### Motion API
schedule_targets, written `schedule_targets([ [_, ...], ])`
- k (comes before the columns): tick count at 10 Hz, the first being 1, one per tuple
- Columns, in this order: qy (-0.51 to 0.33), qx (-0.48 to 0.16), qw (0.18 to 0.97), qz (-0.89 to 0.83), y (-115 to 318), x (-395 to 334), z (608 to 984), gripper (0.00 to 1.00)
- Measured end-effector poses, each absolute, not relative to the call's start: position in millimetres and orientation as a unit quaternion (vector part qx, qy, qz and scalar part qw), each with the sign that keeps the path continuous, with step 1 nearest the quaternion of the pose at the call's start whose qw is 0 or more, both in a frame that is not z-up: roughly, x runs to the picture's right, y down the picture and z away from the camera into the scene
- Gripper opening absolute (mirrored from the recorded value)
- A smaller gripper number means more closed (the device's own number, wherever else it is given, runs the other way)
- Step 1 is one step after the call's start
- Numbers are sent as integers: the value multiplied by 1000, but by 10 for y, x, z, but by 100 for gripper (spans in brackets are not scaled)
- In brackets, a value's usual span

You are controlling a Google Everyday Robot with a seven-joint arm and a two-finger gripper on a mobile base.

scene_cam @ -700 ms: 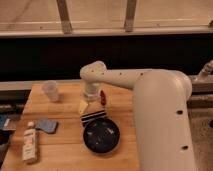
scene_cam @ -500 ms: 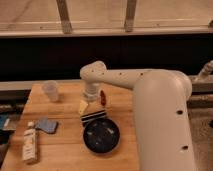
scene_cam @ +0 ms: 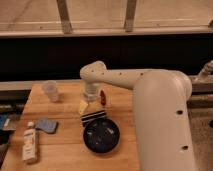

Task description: Place the ceramic cup in the ceramic bowl

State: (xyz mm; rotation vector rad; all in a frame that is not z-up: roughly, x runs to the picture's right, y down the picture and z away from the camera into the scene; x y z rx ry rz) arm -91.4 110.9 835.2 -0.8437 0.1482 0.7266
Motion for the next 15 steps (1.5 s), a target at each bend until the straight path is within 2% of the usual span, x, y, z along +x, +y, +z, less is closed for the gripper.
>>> schedule_targets([
  [11, 65, -392, 851, 343, 1083, -912, 8348, 80],
  [15, 18, -348, 887, 303, 580, -1273, 8368, 80],
])
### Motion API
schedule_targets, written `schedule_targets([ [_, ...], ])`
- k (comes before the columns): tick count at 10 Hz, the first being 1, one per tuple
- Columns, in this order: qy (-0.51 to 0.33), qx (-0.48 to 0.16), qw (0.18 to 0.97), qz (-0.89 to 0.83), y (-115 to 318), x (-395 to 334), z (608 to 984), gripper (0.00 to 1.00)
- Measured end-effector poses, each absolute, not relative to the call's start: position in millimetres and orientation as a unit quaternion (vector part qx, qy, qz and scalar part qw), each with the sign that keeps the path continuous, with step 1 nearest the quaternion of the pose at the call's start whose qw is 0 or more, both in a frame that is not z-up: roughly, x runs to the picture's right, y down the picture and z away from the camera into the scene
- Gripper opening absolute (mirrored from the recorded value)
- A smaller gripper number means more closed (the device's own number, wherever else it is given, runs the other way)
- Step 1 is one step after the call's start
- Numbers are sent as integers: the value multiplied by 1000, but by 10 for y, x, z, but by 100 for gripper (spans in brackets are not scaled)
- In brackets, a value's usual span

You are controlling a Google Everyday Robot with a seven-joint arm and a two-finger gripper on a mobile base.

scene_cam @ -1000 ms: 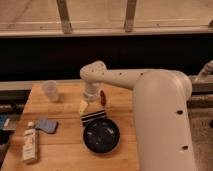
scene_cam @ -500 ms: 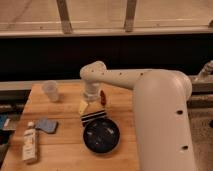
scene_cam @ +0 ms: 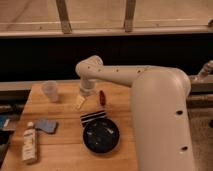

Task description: Place the ceramic cup in the ceramic bowl

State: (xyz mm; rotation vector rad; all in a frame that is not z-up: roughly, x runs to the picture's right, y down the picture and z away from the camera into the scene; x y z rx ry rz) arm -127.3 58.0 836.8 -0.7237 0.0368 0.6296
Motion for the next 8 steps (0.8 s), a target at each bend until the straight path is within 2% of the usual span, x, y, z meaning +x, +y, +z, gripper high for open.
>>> schedule_targets([
  [3, -18, -307, 922, 236, 114, -1937, 8472, 80],
  [5, -62, -257, 944, 199, -287, -2384, 8431, 80],
  [8, -124, -218, 950, 186, -692, -2595, 8269, 80],
])
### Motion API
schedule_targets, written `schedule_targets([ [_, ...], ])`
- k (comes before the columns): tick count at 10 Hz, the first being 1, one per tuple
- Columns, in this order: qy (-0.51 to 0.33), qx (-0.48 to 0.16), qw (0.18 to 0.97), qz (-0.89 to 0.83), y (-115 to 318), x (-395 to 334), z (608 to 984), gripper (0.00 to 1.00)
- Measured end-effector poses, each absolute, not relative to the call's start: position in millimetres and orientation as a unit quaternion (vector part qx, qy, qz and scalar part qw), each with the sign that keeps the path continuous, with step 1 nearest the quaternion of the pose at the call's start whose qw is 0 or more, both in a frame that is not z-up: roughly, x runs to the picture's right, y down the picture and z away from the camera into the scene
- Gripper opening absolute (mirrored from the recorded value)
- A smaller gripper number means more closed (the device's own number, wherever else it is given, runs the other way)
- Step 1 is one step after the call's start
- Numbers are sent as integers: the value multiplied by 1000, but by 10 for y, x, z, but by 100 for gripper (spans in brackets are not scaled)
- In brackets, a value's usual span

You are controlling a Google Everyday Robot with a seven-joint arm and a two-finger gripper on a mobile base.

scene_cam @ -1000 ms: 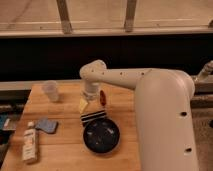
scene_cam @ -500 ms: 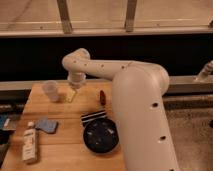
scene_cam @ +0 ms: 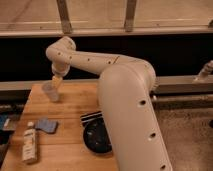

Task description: Place the ceramic cup in the ceramic bowl

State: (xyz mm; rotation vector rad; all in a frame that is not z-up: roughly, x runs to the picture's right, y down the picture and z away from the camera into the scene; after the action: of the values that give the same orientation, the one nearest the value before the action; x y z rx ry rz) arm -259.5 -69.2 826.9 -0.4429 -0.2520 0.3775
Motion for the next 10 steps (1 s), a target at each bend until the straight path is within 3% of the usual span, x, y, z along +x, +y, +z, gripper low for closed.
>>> schedule_targets([
  [5, -125, -222, 948, 193, -653, -2607, 8274, 80],
  [10, -160, -204, 939, 225, -629, -2777, 8715, 80],
])
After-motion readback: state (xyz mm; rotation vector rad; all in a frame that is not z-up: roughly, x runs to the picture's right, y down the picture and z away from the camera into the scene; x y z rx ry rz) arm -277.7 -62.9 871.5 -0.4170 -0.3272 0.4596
